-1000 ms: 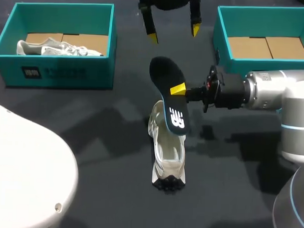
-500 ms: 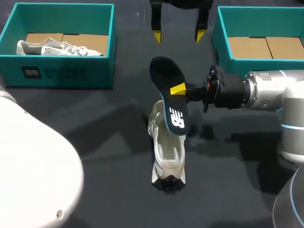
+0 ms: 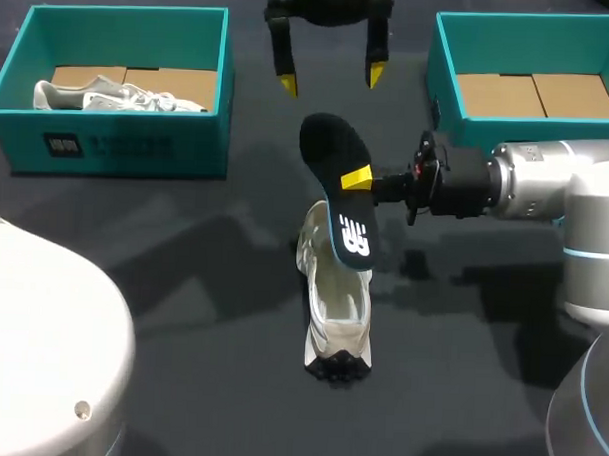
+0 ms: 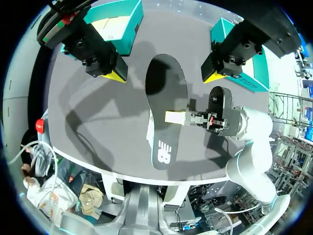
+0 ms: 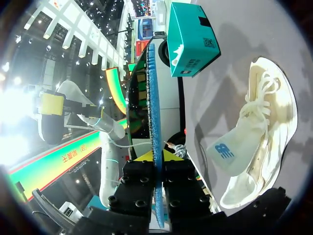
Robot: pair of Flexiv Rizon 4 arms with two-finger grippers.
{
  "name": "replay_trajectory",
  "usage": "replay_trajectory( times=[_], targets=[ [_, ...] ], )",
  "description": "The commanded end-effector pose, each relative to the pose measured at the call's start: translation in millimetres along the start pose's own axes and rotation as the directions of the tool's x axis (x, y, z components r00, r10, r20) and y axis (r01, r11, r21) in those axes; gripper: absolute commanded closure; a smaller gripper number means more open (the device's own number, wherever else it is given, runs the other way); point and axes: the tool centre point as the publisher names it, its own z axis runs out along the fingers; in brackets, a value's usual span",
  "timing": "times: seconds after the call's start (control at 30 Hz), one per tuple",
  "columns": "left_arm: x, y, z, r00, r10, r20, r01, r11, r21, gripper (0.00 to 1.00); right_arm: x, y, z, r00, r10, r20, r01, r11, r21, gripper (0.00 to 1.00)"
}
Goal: Take the shoe out of the shoebox, open the shoe tongue, remove and reinsert the insole, then place the shoe into the shoebox
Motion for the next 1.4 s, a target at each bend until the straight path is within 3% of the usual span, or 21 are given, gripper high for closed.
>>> replay_trajectory(
  times=[0.03,0.5,0.7,0.77,1.2,1.33,1.4],
  targets=[
    [32.9,-5,6,0.858,-0.012,0.514,-0.006,0.999,0.032,0.00,0.0,-0.9,0,1.000,0.000,0.002,0.000,1.000,-0.001,1.00],
    [32.9,-5,6,0.858,-0.012,0.514,-0.006,0.999,0.032,0.00,0.0,-0.9,0,1.000,0.000,0.002,0.000,1.000,-0.001,1.00],
    [50.9,-10,27,0.696,-0.004,0.718,0.015,1.000,-0.009,0.00,0.0,-0.9,0,1.000,0.000,0.002,0.000,1.000,-0.001,1.00],
    [57.6,-12,34,0.602,-0.018,0.798,0.012,1.000,0.013,0.00,0.0,-0.9,0,1.000,0.000,0.002,0.000,1.000,-0.001,1.00],
    [63.8,-10,37,0.577,-0.019,0.817,-0.011,0.999,0.032,0.00,0.0,-0.9,0,1.000,0.000,0.002,0.000,1.000,-0.001,1.00],
    [65.8,-11,60,0.454,0.027,0.891,0.068,0.996,-0.065,0.00,0.0,-0.9,0,1.000,0.000,0.002,0.000,1.000,-0.001,1.00],
    [68.1,-9,69,0.376,0.036,0.926,0.095,0.993,-0.077,0.00,0.0,-0.9,0,1.000,0.000,0.002,0.000,1.000,-0.001,1.00]
  ],
)
